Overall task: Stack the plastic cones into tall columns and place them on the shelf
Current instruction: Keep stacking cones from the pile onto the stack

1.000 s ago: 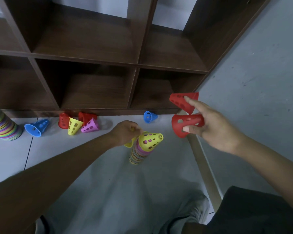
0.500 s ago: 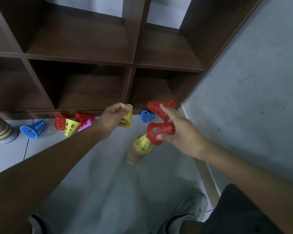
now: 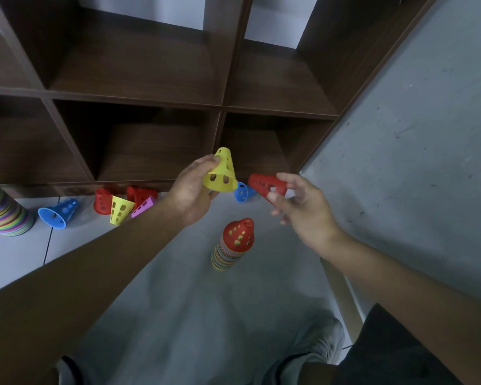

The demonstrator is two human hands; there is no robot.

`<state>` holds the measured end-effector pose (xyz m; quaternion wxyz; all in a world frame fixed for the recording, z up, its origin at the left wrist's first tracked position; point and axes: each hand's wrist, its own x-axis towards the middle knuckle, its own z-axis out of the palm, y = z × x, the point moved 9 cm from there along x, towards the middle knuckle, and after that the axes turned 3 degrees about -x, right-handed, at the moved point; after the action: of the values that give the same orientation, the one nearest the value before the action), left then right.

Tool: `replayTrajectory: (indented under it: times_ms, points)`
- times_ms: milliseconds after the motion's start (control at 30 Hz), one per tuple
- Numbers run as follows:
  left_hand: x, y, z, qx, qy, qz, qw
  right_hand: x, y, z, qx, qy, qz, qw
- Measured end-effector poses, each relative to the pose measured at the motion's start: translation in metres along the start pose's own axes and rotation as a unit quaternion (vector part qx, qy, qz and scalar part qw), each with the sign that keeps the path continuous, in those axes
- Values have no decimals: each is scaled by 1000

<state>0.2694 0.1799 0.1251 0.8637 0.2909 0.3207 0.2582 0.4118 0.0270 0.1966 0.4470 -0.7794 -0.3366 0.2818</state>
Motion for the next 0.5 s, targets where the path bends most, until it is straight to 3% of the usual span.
replayTrajectory:
  times_ms: [100,233,500]
  points:
    - [-5,-3,13,34,-42,29,998,7,1,-24,4,84,8,996]
    - [-12,-14,22,185,-60,82,977,13,4,-43,55,123,34,990]
    - [-28,-47,32,421,-124,169,882,14,20,-52,114,143,116,976]
